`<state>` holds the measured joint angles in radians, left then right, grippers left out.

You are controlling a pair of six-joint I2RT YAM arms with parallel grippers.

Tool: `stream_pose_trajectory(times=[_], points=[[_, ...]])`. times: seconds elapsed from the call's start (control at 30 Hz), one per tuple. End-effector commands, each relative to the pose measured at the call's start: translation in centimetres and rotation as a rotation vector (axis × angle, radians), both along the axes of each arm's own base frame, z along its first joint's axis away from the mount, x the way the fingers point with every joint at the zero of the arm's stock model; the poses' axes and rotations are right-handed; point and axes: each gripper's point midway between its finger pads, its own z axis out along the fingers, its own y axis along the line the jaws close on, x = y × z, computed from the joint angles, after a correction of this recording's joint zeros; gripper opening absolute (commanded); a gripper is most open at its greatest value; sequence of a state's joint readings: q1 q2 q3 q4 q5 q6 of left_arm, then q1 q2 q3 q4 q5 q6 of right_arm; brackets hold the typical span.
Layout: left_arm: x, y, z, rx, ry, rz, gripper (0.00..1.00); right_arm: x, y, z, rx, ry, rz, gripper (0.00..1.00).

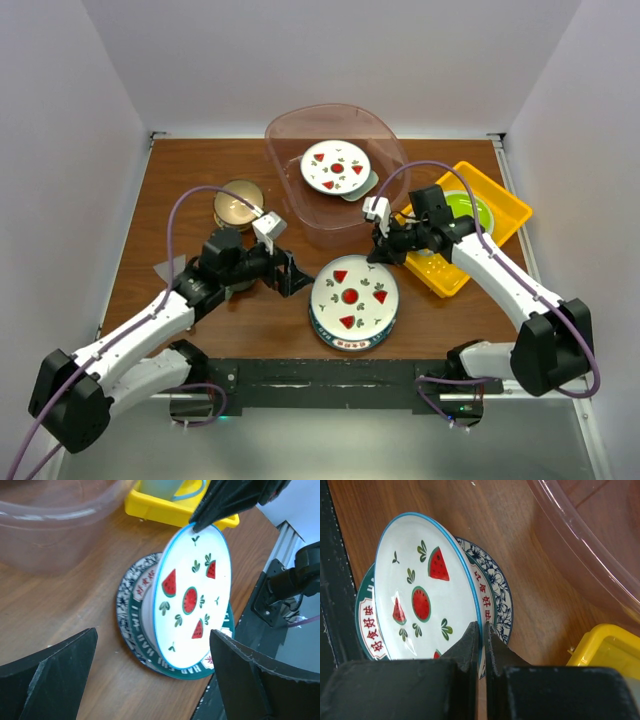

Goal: Place the mixed dishes into the plastic bin
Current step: Pick up the plate at the center of the board.

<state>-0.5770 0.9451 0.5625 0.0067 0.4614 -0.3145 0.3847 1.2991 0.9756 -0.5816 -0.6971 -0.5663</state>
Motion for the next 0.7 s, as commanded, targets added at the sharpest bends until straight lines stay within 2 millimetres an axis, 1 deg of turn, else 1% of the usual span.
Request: stream_pose_trajectory(times=[0.0,0.07,0.1,0.13,0.17,0.23,0.3,0.33,0.4,0.43,0.5,0.53,0.6,0.63,0.67], points=[[0.0,-1.9,0.2,-0.069,-0.005,0.05,0.99,-1.0,1.3,3.1,0.119,-0.023,0.061,0.0],[0.0,-2.4,0.0,-0.072,-0.002,0.068,1.0,-1.2,1.3,3.3,0.131,-0.019,0.067,0.0],[-0.4,-2.9,-0.2,-0.072,0.001,0.061,1.0,-1.2,1.3,3.4,0.135,-0.021,0.068,0.0],[-0.3,-3.2,-0.5,-0.068,0.005,0.066,1.0,-1.3,1.4,3.5,0.139,-0.022,0.073,0.0],[0.0,-3.3,-0.5,-0.067,-0.002,0.084,0.99,-1.4,1.4,3.6,0.145,-0.02,0.075,0.0],[0.0,-3.7,-1.1,-0.055,0.006,0.086,0.97,-1.6,1.4,3.8,0.152,-0.02,0.083,0.0],[0.1,-4.1,-1.1,-0.063,0.004,0.081,0.94,-1.7,1.5,4.1,0.162,-0.03,0.09,0.0],[0.0,-4.4,-1.7,-0.057,0.017,0.073,0.89,-1.8,1.5,4.3,0.167,-0.032,0.093,0.0],[-0.3,-5.1,-1.7,-0.068,0.023,0.042,0.84,-1.9,1.5,4.5,0.174,-0.039,0.097,0.0],[-0.4,-5.4,-2.3,-0.058,0.037,0.031,0.79,-2.0,1.4,4.6,0.177,-0.037,0.098,0.0],[-0.8,-5.9,-2.5,-0.061,0.047,0.001,0.72,-2.0,1.4,4.7,0.18,-0.045,0.097,0.0],[-0.8,-6.1,-2.9,-0.055,0.056,-0.006,0.66,-2.0,1.3,4.8,0.183,-0.046,0.098,0.0],[-1.0,-6.5,-3.0,-0.056,0.062,-0.025,0.58,-2.0,1.3,4.9,0.187,-0.049,0.098,0.0],[-1.1,-6.5,-3.1,-0.054,0.066,-0.03,0.51,-2.0,1.3,4.9,0.188,-0.048,0.1,0.0],[-1.3,-6.6,-3.0,-0.057,0.068,-0.038,0.47,-2.1,1.3,4.9,0.189,-0.048,0.101,0.0]])
